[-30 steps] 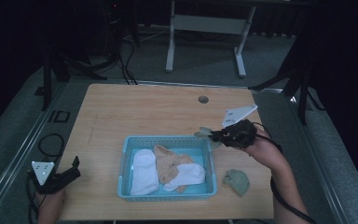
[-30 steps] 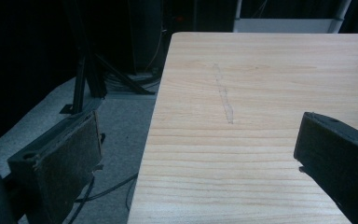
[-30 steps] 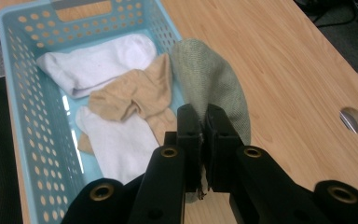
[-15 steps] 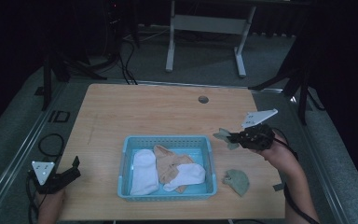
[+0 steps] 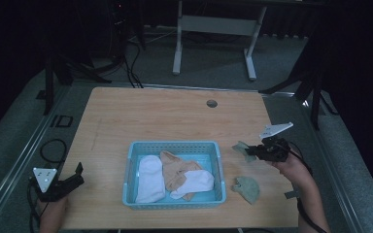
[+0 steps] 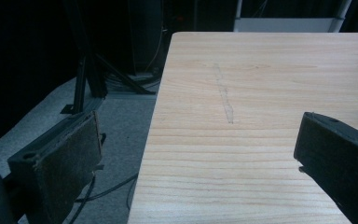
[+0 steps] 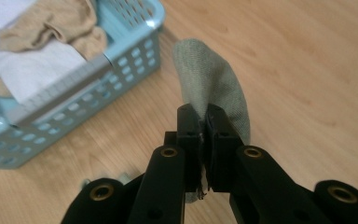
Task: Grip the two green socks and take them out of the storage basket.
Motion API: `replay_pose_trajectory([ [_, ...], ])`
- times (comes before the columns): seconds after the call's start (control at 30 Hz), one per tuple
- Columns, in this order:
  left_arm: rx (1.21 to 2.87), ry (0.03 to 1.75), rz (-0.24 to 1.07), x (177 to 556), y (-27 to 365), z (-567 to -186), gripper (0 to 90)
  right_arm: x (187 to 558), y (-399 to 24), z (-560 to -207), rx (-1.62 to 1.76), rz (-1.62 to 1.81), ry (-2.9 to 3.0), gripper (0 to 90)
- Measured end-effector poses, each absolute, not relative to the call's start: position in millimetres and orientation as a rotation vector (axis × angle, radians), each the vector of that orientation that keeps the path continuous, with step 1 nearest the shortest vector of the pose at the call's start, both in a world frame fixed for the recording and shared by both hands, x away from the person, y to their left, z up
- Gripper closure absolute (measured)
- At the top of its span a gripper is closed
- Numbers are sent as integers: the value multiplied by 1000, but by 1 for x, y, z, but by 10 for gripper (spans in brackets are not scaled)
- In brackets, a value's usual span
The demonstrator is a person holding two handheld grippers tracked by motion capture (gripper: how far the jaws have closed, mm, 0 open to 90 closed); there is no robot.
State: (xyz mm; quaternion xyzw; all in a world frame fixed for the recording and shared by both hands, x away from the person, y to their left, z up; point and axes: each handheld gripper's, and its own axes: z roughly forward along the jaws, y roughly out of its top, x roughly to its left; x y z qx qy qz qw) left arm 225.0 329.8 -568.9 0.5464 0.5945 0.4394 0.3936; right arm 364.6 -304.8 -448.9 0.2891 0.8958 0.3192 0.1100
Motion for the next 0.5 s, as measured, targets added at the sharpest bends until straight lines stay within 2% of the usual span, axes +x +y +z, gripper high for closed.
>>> replay_pose_trajectory([
  [0.1, 1386, 1510, 1115, 225, 330, -569, 4, 366, -306, -453, 856, 936, 2635, 856],
  [0.23, 1385, 1510, 1115, 225, 330, -569, 4, 371, -310, -479, 919, 867, 2644, 855],
  [0.5, 1383, 1512, 1115, 225, 330, -569, 4, 374, -311, -507, 978, 834, 2673, 854],
])
